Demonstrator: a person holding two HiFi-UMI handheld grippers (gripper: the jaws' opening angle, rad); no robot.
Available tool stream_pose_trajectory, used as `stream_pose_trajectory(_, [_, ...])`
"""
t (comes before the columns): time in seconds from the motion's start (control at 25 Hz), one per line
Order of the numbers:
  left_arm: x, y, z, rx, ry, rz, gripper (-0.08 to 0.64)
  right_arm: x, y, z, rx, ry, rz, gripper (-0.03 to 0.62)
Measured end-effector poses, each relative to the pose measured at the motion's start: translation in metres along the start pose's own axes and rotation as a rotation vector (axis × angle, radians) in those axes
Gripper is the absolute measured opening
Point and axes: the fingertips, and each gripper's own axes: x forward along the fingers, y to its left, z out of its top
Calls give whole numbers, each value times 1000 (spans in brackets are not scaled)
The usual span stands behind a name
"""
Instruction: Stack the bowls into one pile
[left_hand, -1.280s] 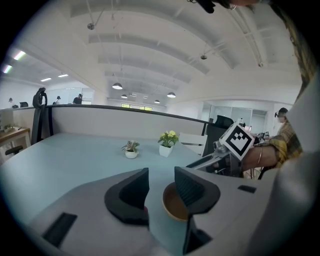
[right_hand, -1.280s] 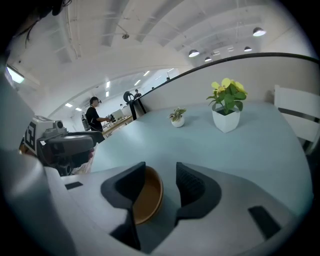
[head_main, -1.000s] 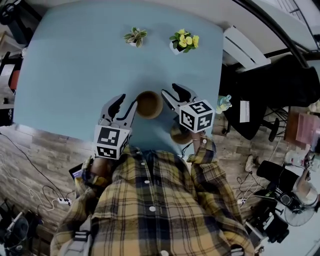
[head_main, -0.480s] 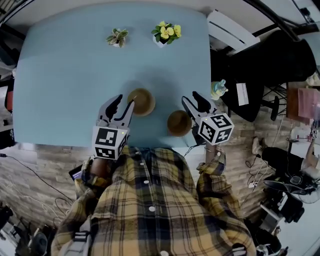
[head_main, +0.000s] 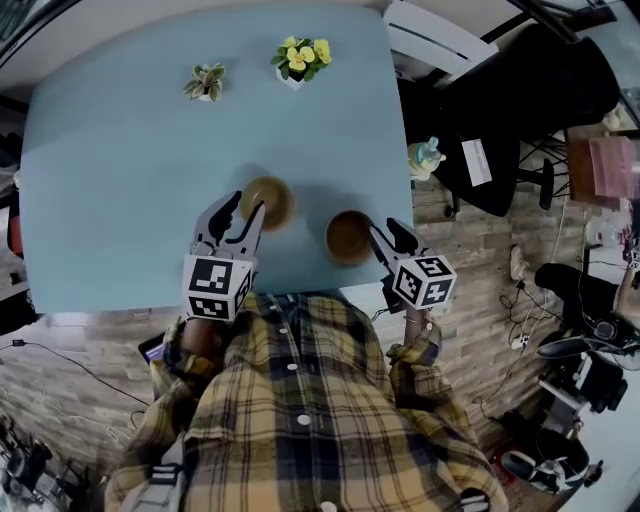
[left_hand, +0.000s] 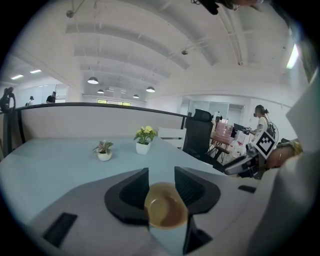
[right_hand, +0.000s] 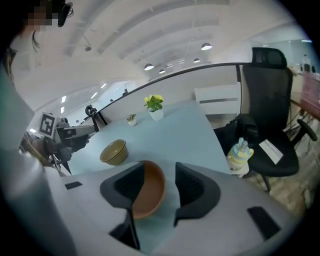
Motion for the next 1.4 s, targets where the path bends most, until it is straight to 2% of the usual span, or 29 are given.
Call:
stream_pose_trajectory(0.4, [4,-5,-4,12,17,-21,150,10,-8,-45,120,51,-30,186])
stream_pose_trajectory(0.84, [6,-8,-4,15,25,-30,149,20,-2,-59,162,91,3,184])
stream_pose_trajectory(0.92, [6,-8,-5,14,26,-30,149,21,-2,-58,156,91,-4,163])
stream_pose_trajectory(1.04, [6,-8,-6,15,26,-30,147,21,-4,-57,142,88,-31,65])
stream_pose_trajectory(1.12, [6,-8,-6,14,25,-28,147,21,-4,-57,134,98,-39,21])
stream_pose_trajectory(1.4, [5,-1,-6,6,21,-12,147,23,0,-46,116,83,-26,17])
